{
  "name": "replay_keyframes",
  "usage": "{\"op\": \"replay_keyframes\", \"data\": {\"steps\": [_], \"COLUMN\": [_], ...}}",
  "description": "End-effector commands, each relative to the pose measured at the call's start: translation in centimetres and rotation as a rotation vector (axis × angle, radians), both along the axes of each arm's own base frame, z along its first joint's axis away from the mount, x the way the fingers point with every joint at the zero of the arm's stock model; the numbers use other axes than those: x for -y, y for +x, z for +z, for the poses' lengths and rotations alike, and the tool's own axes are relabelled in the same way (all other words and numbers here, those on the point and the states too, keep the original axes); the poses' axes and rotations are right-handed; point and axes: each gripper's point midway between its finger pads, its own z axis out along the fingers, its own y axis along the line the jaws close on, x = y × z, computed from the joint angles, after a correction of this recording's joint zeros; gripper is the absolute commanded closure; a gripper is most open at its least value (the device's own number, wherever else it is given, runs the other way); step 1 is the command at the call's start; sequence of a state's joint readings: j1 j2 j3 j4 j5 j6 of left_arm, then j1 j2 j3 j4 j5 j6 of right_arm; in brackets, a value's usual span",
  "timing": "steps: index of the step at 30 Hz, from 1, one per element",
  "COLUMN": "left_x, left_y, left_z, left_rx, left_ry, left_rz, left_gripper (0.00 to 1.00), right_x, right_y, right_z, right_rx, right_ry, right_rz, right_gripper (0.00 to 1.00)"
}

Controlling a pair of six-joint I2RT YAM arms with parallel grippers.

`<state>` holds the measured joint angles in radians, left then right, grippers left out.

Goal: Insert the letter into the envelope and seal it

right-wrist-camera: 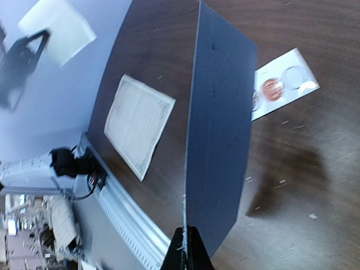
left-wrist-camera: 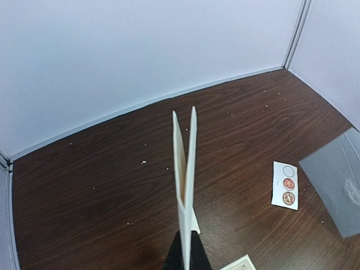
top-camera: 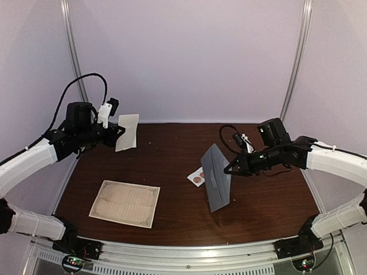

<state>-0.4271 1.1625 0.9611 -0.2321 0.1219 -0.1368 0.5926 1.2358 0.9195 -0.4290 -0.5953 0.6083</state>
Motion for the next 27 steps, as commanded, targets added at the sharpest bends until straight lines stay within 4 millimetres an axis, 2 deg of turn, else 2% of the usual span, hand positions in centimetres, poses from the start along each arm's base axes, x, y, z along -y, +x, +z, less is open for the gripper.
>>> {"op": "replay_keyframes", "data": {"steps": [1, 2, 4, 9, 14, 21, 27], "left_x": [-0.1, -0.1, 0.1, 0.1, 0.2, 0.2, 0.3], "left_y": [0.8, 0.9, 0.9, 0.9, 0.9, 0.9, 0.9], "left_z": [0.4, 0.3, 0.3, 0.2, 0.1, 0.0, 0.0], "left_rx": [0.045, 0.045, 0.043, 0.039, 0.038, 0.036, 0.037], "left_ry": [0.004, 0.004, 0.002, 0.002, 0.004, 0.002, 0.003], "left_rz": [0.009, 0.008, 0.003, -0.001, -0.002, -0.006, -0.008], "left_gripper": [1.00, 1.00, 1.00, 1.00, 1.00, 1.00, 1.00], "right_x": [-5.1, -5.7, -6.0, -4.5, -3.0, -0.9, 0.1], "right_y": [-5.2, -5.9, -6.9, -7.9, -7.9, -7.5, -6.6], "right_z": [2.4, 2.4, 0.9, -6.6, -10.8, -13.5, -14.4], "right_rx": [-0.051, -0.062, -0.107, -0.244, -0.294, -0.307, -0.293], "right_ry": [0.165, 0.196, 0.216, 0.052, -0.069, -0.196, -0.241], "right_rz": [0.239, 0.270, 0.294, 0.277, 0.224, 0.128, 0.048], "right_gripper": [1.00, 1.00, 1.00, 1.00, 1.00, 1.00, 1.00]}}
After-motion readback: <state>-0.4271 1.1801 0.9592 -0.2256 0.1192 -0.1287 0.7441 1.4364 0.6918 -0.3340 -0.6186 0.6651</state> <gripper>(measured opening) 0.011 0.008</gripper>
